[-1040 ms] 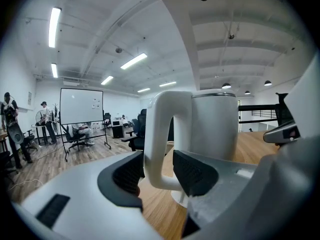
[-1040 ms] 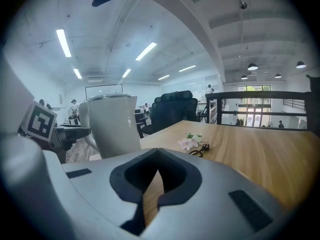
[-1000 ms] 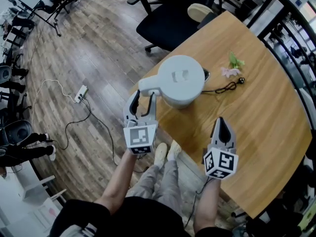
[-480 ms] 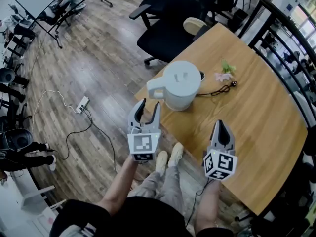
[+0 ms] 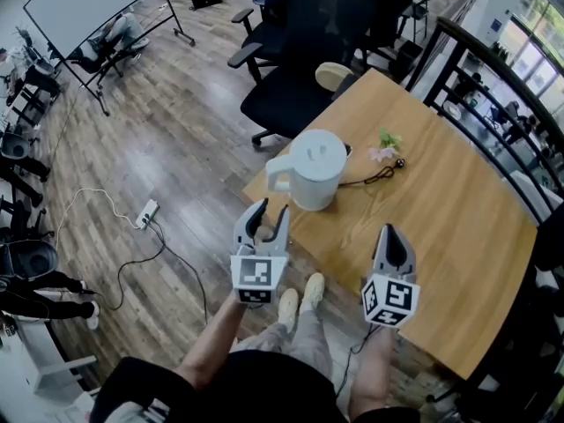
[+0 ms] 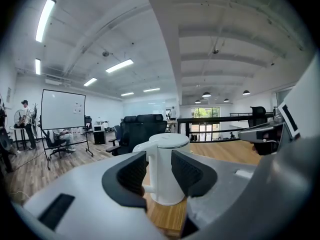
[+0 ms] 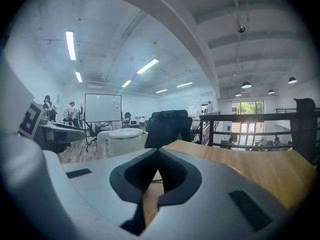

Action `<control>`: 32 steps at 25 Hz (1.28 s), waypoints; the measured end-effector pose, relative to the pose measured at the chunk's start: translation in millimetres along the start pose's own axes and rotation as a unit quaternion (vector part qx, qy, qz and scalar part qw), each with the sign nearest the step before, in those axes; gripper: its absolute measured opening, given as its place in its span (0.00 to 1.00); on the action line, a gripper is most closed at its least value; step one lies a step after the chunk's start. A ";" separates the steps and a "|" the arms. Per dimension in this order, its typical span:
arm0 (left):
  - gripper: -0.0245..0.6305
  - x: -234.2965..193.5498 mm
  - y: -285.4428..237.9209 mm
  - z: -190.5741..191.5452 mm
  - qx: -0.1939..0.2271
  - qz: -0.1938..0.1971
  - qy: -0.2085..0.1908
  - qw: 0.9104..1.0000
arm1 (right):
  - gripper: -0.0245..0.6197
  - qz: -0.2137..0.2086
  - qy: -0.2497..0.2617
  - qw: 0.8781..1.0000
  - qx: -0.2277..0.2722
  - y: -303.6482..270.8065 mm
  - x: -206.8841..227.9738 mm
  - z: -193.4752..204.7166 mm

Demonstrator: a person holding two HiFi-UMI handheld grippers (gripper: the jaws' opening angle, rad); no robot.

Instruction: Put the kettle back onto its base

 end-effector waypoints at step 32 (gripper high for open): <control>0.06 12.6 76.6 -25.5 0.017 0.075 -0.025 0.997 | 0.04 0.021 0.029 0.999 0.024 85.2 -31.1 -19.7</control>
Point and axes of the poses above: the fingertips, and each gripper's own axes: y backward along the fingers, x to its right, z out of its underside, the point moved 9 cm from there along y, backward along the fingers, and after that the axes turned 4 degrees about -z, right-handed, at the moved point
